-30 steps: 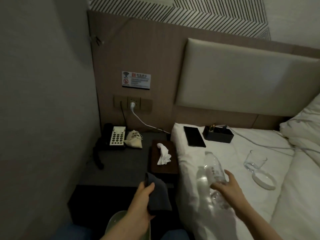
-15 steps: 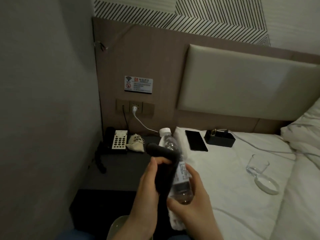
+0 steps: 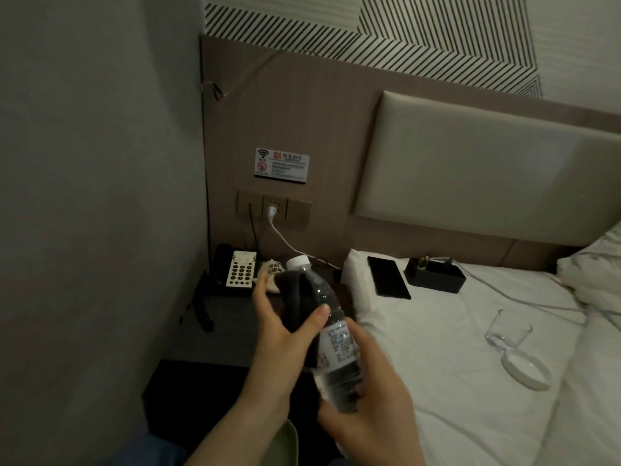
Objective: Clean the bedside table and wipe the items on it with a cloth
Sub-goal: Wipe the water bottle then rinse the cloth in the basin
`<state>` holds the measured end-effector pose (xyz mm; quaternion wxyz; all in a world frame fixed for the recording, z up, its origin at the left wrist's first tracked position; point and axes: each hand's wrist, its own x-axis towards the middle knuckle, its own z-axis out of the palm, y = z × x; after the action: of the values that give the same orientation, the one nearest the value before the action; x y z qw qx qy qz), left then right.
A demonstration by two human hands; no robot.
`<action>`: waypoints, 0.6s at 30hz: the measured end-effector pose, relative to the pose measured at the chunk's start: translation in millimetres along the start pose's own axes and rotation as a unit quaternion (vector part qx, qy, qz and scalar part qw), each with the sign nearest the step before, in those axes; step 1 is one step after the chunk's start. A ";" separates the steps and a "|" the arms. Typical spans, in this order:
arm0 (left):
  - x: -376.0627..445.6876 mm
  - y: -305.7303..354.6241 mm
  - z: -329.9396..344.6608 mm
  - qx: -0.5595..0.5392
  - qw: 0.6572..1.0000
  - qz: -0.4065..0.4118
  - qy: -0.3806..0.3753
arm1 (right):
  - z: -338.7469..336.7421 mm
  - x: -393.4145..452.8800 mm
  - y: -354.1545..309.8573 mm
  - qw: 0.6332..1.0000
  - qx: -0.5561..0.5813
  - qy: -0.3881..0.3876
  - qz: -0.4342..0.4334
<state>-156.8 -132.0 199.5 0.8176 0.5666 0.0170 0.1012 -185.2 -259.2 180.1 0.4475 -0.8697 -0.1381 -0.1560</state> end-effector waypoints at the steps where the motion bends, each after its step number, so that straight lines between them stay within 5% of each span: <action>1: 3.2 4.8 -4.2 -0.018 0.998 -0.052 -0.035 | -2.9 3.8 5.2 0.994 0.098 -0.046 0.032; 5: 19.4 17.6 -19.3 -0.181 0.942 -0.257 -0.119 | -24.0 17.5 13.3 0.917 0.329 -0.202 0.104; 8: 23.8 16.0 -21.1 -0.236 0.926 -0.271 -0.115 | -23.7 21.7 11.8 0.900 0.355 -0.224 0.121; 10: 22.7 14.8 -15.3 -0.227 0.934 -0.259 -0.098 | -19.0 20.6 10.6 0.950 0.248 -0.164 0.094; 12: 17.0 13.9 -5.5 -0.184 0.952 -0.234 -0.073 | -14.3 18.9 9.1 0.997 -0.001 -0.079 0.009; 14: 6.3 10.4 8.0 -0.118 0.968 -0.211 -0.061 | -11.4 19.8 9.4 0.958 -0.275 0.004 -0.081; 18: -19.9 -1.5 29.7 -0.105 0.965 -0.231 -0.068 | -5.9 20.6 8.0 0.920 -0.377 0.017 -0.107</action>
<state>-171.8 -163.6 207.0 0.8729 0.4639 0.0806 -0.1277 -164.2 -266.4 185.6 0.0697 -0.9512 -0.1538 -0.2582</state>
